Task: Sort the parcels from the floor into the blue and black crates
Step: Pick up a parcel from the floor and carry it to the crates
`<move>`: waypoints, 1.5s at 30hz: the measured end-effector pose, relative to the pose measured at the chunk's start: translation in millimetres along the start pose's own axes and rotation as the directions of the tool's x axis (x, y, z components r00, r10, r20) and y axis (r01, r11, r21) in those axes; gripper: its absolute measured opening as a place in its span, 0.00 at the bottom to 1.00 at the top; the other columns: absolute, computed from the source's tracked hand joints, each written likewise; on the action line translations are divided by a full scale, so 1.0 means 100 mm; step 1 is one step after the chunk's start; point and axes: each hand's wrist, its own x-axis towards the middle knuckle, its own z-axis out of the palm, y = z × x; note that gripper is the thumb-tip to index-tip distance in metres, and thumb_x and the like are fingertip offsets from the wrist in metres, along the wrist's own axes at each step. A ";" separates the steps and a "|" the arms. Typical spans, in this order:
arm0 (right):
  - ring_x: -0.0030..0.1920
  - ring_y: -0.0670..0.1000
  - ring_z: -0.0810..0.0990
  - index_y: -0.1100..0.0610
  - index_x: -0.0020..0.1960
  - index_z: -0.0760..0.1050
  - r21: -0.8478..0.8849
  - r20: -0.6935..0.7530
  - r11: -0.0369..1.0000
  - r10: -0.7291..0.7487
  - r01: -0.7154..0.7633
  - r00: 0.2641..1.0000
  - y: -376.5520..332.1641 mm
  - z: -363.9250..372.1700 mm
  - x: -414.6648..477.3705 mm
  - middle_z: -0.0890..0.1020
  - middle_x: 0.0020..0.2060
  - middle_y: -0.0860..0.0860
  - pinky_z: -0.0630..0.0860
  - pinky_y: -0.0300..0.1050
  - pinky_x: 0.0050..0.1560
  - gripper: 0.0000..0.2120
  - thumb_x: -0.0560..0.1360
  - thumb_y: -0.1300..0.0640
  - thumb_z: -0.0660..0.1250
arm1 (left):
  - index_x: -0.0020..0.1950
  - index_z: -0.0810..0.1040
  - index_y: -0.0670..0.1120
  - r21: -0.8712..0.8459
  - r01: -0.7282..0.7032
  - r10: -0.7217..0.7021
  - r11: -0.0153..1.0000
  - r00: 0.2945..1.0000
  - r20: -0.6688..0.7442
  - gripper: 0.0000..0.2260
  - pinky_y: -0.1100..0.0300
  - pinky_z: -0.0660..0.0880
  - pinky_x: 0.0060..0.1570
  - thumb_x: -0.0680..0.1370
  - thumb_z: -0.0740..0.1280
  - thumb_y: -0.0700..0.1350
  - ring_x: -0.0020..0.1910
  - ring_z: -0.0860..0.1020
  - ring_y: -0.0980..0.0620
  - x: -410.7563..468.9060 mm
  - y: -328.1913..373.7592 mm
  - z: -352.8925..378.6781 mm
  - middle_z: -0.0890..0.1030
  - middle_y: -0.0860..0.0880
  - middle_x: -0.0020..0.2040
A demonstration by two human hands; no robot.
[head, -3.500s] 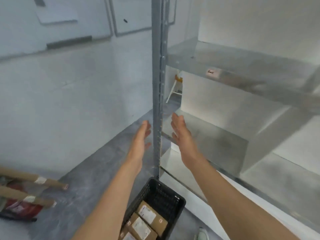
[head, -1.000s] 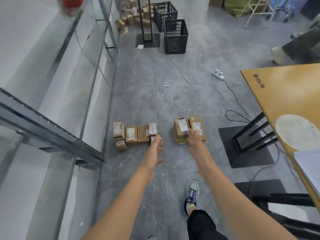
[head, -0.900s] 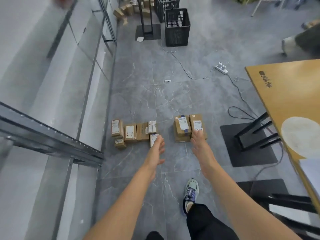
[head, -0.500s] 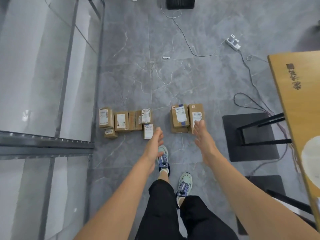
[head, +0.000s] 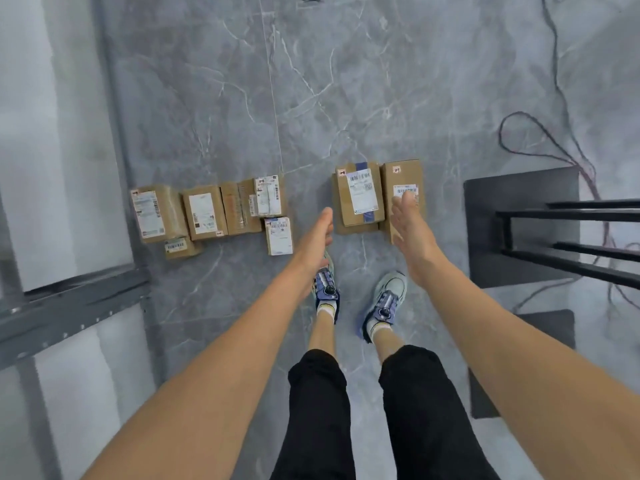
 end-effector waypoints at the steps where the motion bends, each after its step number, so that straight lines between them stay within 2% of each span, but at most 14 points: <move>1: 0.68 0.39 0.71 0.46 0.81 0.63 -0.005 -0.009 1.000 0.000 0.000 1.000 0.03 0.01 0.21 0.73 0.67 0.36 0.64 0.40 0.70 0.29 0.85 0.34 0.47 | 0.82 0.61 0.48 -0.001 0.007 -0.007 1.000 1.000 0.003 0.30 0.43 0.64 0.75 0.85 0.52 0.63 0.76 0.67 0.50 0.20 0.00 0.00 0.67 0.49 0.79; 3: 0.71 0.41 0.71 0.45 0.81 0.64 -0.014 -0.032 1.000 0.023 -0.024 0.999 0.09 0.04 0.57 0.73 0.71 0.38 0.64 0.41 0.70 0.30 0.85 0.32 0.48 | 0.82 0.61 0.48 0.002 0.035 -0.035 0.999 0.999 0.003 0.30 0.44 0.64 0.75 0.85 0.52 0.63 0.76 0.67 0.50 0.61 -0.04 0.02 0.66 0.49 0.80; 5: 0.77 0.46 0.67 0.45 0.83 0.61 -0.039 -0.044 0.998 0.041 -0.042 0.998 0.20 0.08 0.94 0.69 0.78 0.43 0.61 0.49 0.78 0.36 0.82 0.28 0.50 | 0.82 0.60 0.48 0.007 0.049 -0.049 0.999 0.999 -0.003 0.30 0.44 0.64 0.75 0.85 0.51 0.64 0.77 0.66 0.50 1.01 -0.09 0.05 0.66 0.48 0.80; 8: 0.78 0.48 0.68 0.45 0.82 0.65 -0.073 -0.036 0.995 0.069 -0.071 0.997 0.41 0.09 1.44 0.71 0.78 0.44 0.59 0.56 0.81 0.42 0.76 0.23 0.51 | 0.82 0.61 0.47 -0.032 0.078 -0.080 0.996 0.996 -0.043 0.31 0.42 0.63 0.76 0.85 0.51 0.64 0.77 0.66 0.49 1.57 -0.20 0.12 0.66 0.47 0.80; 11: 0.77 0.49 0.68 0.46 0.80 0.68 -0.092 0.002 0.993 0.068 -0.068 0.998 0.57 0.05 1.84 0.73 0.77 0.46 0.59 0.56 0.81 0.32 0.84 0.31 0.48 | 0.82 0.61 0.49 -0.042 0.104 -0.107 0.994 0.992 -0.061 0.31 0.43 0.61 0.76 0.84 0.51 0.64 0.78 0.64 0.49 2.04 -0.35 0.19 0.64 0.47 0.81; 14: 0.76 0.49 0.71 0.43 0.76 0.72 -0.073 -0.003 0.993 0.096 -0.096 0.995 0.67 0.06 2.15 0.75 0.75 0.45 0.61 0.56 0.81 0.27 0.85 0.34 0.48 | 0.81 0.63 0.51 -0.027 0.102 -0.103 0.994 0.992 -0.068 0.28 0.43 0.60 0.77 0.85 0.50 0.64 0.78 0.64 0.50 2.37 -0.46 0.27 0.65 0.50 0.80; 18: 0.70 0.47 0.77 0.33 0.56 0.79 -0.045 -0.002 0.995 0.089 -0.089 0.996 0.83 0.09 2.40 0.81 0.68 0.41 0.66 0.59 0.78 0.18 0.82 0.32 0.51 | 0.81 0.62 0.53 -0.022 0.100 -0.101 0.995 0.993 -0.068 0.28 0.44 0.60 0.77 0.85 0.50 0.64 0.78 0.64 0.51 2.67 -0.56 0.37 0.65 0.52 0.80; 22: 0.61 0.38 0.77 0.36 0.64 0.75 -0.039 -0.009 0.998 0.052 -0.052 0.999 0.91 0.09 2.55 0.80 0.57 0.34 0.66 0.51 0.75 0.17 0.85 0.35 0.51 | 0.82 0.60 0.54 -0.038 0.103 -0.106 0.994 0.990 -0.090 0.30 0.48 0.61 0.75 0.84 0.51 0.66 0.77 0.64 0.53 2.90 -0.61 0.44 0.64 0.52 0.81; 26: 0.70 0.43 0.76 0.41 0.76 0.72 -0.067 -0.004 0.997 0.036 -0.036 0.999 0.98 0.08 2.67 0.79 0.70 0.40 0.66 0.56 0.77 0.35 0.76 0.26 0.52 | 0.81 0.63 0.54 -0.055 0.070 -0.075 0.996 0.993 -0.092 0.26 0.53 0.61 0.68 0.85 0.50 0.63 0.75 0.64 0.56 3.08 -0.64 0.50 0.65 0.52 0.80; 30: 0.70 0.43 0.75 0.43 0.77 0.71 -0.078 -0.016 0.997 0.020 -0.022 1.000 0.99 0.10 2.75 0.78 0.70 0.41 0.67 0.54 0.77 0.39 0.73 0.24 0.52 | 0.79 0.66 0.56 -0.063 0.068 -0.074 0.996 0.992 -0.103 0.26 0.51 0.61 0.69 0.85 0.50 0.64 0.76 0.65 0.54 3.21 -0.65 0.52 0.67 0.54 0.79; 35: 0.70 0.44 0.76 0.41 0.75 0.73 -0.020 -0.037 0.999 0.042 -0.043 0.998 1.02 0.09 2.80 0.79 0.69 0.40 0.67 0.57 0.77 0.33 0.77 0.27 0.53 | 0.80 0.65 0.56 -0.097 0.100 -0.110 0.990 0.989 -0.104 0.29 0.47 0.60 0.74 0.83 0.50 0.68 0.77 0.65 0.52 3.30 -0.70 0.49 0.67 0.53 0.79; 38: 0.69 0.43 0.75 0.40 0.72 0.73 -0.008 -0.052 0.998 0.057 -0.057 0.997 1.04 0.10 2.82 0.79 0.68 0.40 0.67 0.58 0.77 0.25 0.81 0.31 0.53 | 0.80 0.65 0.56 -0.134 0.108 -0.127 0.985 0.982 -0.139 0.29 0.51 0.59 0.70 0.83 0.50 0.67 0.77 0.65 0.52 3.35 -0.81 0.45 0.67 0.54 0.79; 41: 0.70 0.44 0.76 0.41 0.74 0.74 -0.033 -0.059 0.996 0.082 -0.084 0.995 1.07 0.12 2.88 0.79 0.69 0.40 0.66 0.56 0.77 0.28 0.81 0.31 0.53 | 0.81 0.63 0.56 -0.140 0.095 -0.116 0.986 0.982 -0.148 0.30 0.50 0.57 0.75 0.82 0.50 0.68 0.78 0.63 0.53 3.40 -0.92 0.43 0.65 0.53 0.80; 45: 0.64 0.45 0.75 0.40 0.67 0.76 -0.025 -0.074 0.989 0.145 -0.147 0.987 1.09 0.15 3.03 0.79 0.68 0.43 0.64 0.50 0.76 0.19 0.86 0.36 0.52 | 0.81 0.61 0.59 -0.162 0.105 -0.121 0.981 0.988 -0.095 0.41 0.43 0.55 0.78 0.72 0.52 0.77 0.79 0.62 0.51 3.45 -0.96 0.46 0.64 0.54 0.81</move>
